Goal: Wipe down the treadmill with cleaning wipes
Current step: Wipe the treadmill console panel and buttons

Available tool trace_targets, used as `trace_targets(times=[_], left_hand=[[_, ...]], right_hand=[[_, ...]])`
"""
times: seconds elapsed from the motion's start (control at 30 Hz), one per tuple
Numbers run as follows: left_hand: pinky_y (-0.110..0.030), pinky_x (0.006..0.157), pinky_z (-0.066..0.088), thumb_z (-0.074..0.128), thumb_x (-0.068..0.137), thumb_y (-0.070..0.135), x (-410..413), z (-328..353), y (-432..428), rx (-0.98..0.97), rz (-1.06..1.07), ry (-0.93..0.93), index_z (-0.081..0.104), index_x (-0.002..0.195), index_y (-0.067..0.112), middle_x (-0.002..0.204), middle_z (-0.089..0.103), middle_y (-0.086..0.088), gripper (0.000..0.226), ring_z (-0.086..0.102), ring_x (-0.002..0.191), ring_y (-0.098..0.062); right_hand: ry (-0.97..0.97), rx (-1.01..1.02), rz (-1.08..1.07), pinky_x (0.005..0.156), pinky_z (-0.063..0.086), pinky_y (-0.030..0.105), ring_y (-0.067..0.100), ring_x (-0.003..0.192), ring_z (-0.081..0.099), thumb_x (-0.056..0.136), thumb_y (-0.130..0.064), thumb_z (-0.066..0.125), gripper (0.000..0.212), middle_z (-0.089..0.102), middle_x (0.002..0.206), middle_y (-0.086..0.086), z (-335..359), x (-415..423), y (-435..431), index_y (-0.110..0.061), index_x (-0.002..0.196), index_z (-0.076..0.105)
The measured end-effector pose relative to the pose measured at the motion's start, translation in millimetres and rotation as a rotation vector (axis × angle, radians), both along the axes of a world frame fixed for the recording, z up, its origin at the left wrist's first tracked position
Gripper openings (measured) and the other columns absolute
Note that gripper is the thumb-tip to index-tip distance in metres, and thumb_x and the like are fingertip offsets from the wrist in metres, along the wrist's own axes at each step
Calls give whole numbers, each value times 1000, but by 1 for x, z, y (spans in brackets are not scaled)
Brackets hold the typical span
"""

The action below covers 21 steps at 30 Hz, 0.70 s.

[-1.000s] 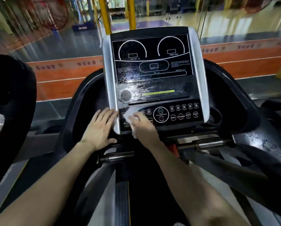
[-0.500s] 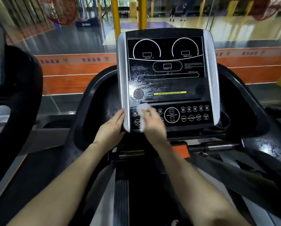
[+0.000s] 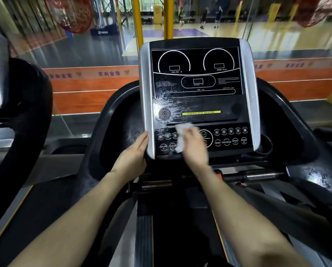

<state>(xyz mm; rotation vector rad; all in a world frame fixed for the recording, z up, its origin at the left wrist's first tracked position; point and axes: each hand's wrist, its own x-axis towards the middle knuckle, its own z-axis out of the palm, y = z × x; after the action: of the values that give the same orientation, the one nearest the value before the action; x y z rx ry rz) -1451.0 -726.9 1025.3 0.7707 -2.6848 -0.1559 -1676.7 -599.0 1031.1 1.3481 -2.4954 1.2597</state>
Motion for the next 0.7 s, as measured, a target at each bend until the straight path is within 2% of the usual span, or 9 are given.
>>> trace_targets(times=[0.1, 0.17, 0.27, 0.33, 0.43, 0.53, 0.57, 0.63, 0.7], left_hand=[[-29, 103, 58, 64, 81, 10, -1, -1, 2, -21, -8, -14, 21, 171, 10, 180, 8, 5, 100, 49, 149, -18], [-34, 111, 54, 65, 82, 12, 0, 0, 2, -17, -18, -7, 24, 170, 11, 180, 12, 4, 97, 45, 152, -21], [-40, 121, 45, 66, 85, 16, 11, 6, -5, -61, 11, -29, 37, 166, 13, 175, 30, 0, 86, 48, 147, -31], [-41, 122, 43, 69, 86, 16, 26, 12, -13, -137, 44, -23, 51, 158, 12, 168, 44, -5, 75, 52, 141, -34], [-41, 123, 37, 79, 82, 19, 51, 20, -26, -262, 63, -49, 66, 144, 10, 155, 57, -11, 64, 48, 135, -29], [-42, 128, 30, 79, 87, 31, 77, 11, -33, -244, 114, -107, 68, 140, 11, 153, 59, -11, 58, 43, 139, -25], [-42, 130, 28, 76, 89, 35, 85, 3, -33, -219, 118, -135, 68, 140, 11, 153, 59, -11, 57, 46, 141, -26], [-44, 132, 24, 68, 93, 40, 99, -18, -32, -195, 108, -175, 70, 137, 11, 152, 60, -11, 53, 52, 142, -27], [-46, 132, 26, 62, 95, 38, 105, -32, -31, -198, 92, -181, 75, 129, 10, 142, 66, -11, 46, 57, 139, -27]], right_hand=[[-210, -155, -546, 100, 47, 33, 35, 109, 65, 104, -10, 54, 36, 48, 137, 13, -3, -70, 40, -7, 139, 61], [-237, -150, -555, 101, 47, 39, 41, 107, 64, 105, -13, 53, 34, 49, 136, 19, -1, -59, 36, -4, 137, 63], [89, -129, 47, 100, 44, 30, 24, 110, 61, 106, -15, 57, 32, 56, 126, 8, -2, 9, 7, -10, 135, 69], [207, -146, 281, 98, 48, 32, 20, 109, 60, 109, -18, 54, 33, 56, 128, 2, 17, 32, -35, -17, 140, 67], [210, -119, 190, 96, 55, 40, 23, 104, 60, 104, -4, 54, 48, 50, 132, 1, 59, 38, -102, -24, 148, 59], [178, -87, 181, 104, 50, 35, 18, 105, 54, 97, 5, 54, 63, 48, 132, 2, 41, 47, -110, -22, 154, 53], [258, -87, 211, 106, 46, 30, 15, 106, 53, 98, 3, 51, 64, 51, 130, -1, 13, 57, -95, -23, 156, 51], [465, 32, 213, 111, 31, 12, -8, 113, 47, 109, -21, 36, 52, 52, 127, -27, -40, 83, -46, -42, 155, 48], [417, 1, 263, 102, 33, 5, -22, 108, 45, 112, -40, 30, 37, 49, 114, -41, -56, 88, -31, -50, 137, 55]])
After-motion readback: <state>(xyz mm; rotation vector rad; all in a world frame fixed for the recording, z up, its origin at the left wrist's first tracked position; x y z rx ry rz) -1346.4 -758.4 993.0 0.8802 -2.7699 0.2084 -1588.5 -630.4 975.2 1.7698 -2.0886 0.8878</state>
